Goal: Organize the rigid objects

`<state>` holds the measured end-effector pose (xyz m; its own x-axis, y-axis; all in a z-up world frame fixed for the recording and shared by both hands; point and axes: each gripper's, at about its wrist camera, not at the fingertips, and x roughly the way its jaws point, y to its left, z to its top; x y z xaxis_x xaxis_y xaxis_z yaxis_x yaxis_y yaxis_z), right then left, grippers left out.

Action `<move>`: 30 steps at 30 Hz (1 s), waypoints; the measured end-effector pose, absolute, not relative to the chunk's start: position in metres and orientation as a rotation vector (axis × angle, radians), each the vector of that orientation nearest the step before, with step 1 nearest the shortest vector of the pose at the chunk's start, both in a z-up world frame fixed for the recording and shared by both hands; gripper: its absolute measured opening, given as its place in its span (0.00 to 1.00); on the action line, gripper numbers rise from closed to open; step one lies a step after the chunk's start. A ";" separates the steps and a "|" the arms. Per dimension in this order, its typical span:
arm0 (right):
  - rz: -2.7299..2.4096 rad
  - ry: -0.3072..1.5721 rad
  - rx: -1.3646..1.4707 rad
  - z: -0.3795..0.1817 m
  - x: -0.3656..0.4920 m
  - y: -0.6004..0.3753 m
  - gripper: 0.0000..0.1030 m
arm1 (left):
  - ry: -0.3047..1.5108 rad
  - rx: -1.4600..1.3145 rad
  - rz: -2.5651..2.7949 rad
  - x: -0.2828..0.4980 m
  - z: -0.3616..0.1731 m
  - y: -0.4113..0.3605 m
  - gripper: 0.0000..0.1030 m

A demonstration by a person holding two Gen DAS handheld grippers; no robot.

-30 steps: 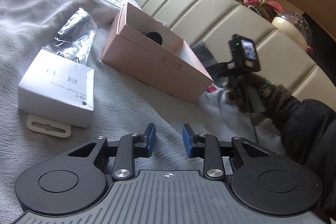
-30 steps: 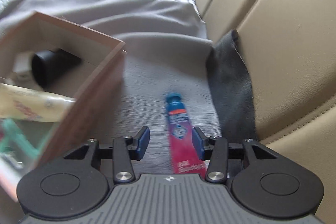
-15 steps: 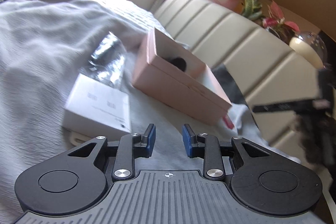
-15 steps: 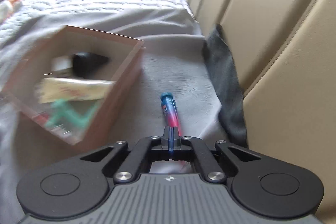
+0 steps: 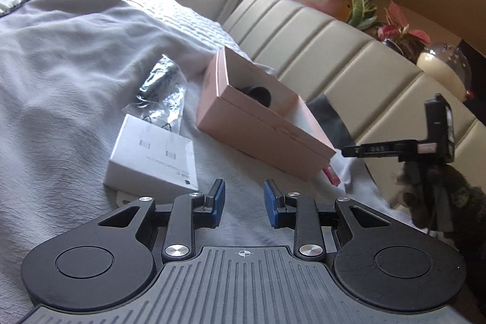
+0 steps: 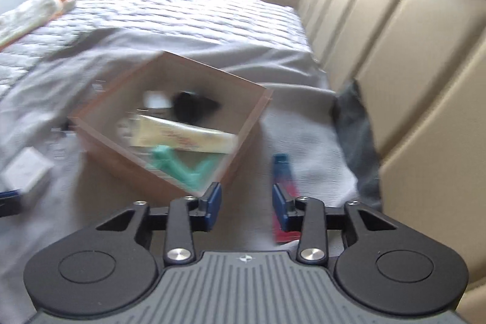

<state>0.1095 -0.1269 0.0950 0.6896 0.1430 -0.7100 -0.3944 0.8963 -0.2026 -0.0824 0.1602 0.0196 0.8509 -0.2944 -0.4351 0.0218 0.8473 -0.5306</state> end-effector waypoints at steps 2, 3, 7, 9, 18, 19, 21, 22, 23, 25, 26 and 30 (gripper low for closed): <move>0.231 0.770 -0.299 0.078 0.128 -0.142 0.36 | 0.541 -0.509 -0.198 -0.079 0.028 0.145 0.30; 0.209 0.775 -0.230 0.072 0.129 -0.155 0.36 | 0.533 -0.504 -0.224 -0.076 0.033 0.136 0.30; 0.282 0.675 -0.071 0.054 0.069 -0.194 0.36 | 0.545 -0.464 -0.300 -0.034 0.060 0.076 0.30; 0.301 0.653 -0.113 0.040 0.037 -0.201 0.37 | 0.615 -0.379 -0.262 0.003 0.076 0.032 0.30; 0.376 0.595 -0.182 0.012 -0.037 -0.229 0.42 | 0.899 -0.183 -0.089 0.166 0.073 -0.091 0.30; 0.386 0.577 -0.185 0.015 -0.039 -0.233 0.43 | 0.925 -0.151 -0.059 0.179 0.065 -0.098 0.30; 0.406 0.551 -0.182 0.019 -0.040 -0.241 0.44 | 0.969 -0.109 -0.022 0.198 0.052 -0.106 0.30; 0.414 0.545 -0.174 0.020 -0.039 -0.245 0.45 | 0.980 -0.092 0.002 0.204 0.046 -0.109 0.31; 0.419 0.541 -0.165 0.022 -0.038 -0.248 0.45 | 0.982 -0.087 0.020 0.208 0.041 -0.109 0.34; 0.437 0.529 -0.152 0.023 -0.038 -0.255 0.45 | 0.984 -0.123 0.023 0.215 0.035 -0.110 0.40; 0.444 0.519 -0.148 0.023 -0.038 -0.257 0.45 | 0.990 -0.140 0.030 0.219 0.031 -0.111 0.40; 0.463 0.501 -0.145 0.019 -0.037 -0.258 0.47 | 0.971 -0.117 0.052 0.229 0.021 -0.120 0.42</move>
